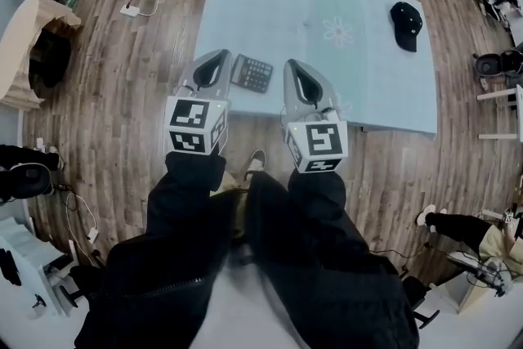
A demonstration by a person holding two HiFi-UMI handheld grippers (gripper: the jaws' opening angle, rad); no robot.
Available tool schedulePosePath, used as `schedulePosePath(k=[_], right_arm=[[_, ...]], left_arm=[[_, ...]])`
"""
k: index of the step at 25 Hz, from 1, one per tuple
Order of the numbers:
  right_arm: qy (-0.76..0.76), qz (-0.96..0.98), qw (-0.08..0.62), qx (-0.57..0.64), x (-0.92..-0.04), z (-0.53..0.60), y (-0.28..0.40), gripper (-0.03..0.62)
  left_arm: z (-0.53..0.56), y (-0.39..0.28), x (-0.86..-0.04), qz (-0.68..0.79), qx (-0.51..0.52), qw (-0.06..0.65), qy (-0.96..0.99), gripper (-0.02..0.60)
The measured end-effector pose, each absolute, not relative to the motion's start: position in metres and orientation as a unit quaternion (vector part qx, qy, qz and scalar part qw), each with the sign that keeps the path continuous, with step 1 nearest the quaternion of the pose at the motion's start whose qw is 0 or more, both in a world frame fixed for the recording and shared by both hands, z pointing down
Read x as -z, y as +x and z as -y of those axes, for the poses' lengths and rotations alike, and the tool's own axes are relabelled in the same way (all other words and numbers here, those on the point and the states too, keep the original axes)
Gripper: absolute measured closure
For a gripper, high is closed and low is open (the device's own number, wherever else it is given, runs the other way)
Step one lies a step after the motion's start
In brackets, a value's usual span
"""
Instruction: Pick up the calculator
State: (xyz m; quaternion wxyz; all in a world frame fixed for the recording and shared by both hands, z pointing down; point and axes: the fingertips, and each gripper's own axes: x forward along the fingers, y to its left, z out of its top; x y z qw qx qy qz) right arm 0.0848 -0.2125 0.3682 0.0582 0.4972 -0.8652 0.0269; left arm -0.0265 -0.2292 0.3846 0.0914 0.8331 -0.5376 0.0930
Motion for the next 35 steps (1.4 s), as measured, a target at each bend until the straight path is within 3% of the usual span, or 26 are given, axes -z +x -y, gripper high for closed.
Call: schedulePosePath(k=[35], right_arm=[[0.47, 0.827, 0.223, -0.212, -0.587, 0.261, 0.055, 0.592]], left_arm=[[0.262, -0.058, -0.661, 0.478, -0.268, 0.31, 0.777, 0.588]])
